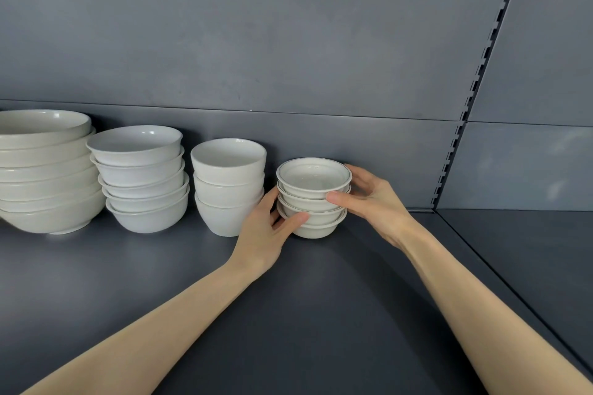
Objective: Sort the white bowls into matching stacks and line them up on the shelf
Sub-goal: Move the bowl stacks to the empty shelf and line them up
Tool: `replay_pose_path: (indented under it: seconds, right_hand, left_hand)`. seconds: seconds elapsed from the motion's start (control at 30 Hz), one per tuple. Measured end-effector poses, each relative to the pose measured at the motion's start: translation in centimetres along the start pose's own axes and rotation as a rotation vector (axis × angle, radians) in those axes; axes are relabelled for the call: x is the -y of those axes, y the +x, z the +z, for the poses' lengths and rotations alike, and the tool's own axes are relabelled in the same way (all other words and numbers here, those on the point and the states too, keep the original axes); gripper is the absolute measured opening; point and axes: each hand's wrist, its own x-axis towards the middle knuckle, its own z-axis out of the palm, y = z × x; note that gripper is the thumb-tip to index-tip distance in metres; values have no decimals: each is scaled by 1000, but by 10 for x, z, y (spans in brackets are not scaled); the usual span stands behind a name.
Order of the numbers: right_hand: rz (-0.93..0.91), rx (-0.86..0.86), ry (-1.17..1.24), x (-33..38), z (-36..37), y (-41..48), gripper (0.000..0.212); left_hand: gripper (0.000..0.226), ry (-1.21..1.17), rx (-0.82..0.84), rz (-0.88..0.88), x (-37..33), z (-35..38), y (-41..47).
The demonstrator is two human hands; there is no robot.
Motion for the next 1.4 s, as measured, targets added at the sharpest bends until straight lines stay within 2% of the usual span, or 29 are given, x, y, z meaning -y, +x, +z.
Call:
replay_pose_path:
  seconds: [0.2,0.7,0.93,1.4]
  right_hand:
    - [22,22,0,0,-2,0,52]
    - [-12,0,14,-4,-1,-1,47]
    - [0,-30,12,-5,-1,-1,55]
    - [-11,-65,-69,-6,0,0,58]
  left_hand:
    - [53,-6,2,-4,1,0,0]
    - [56,-11,17,-3,-2,-2,0]
    - [60,-2,24,-7,0,-3,0]
    - [47,11,58,-43,-1,-6,2]
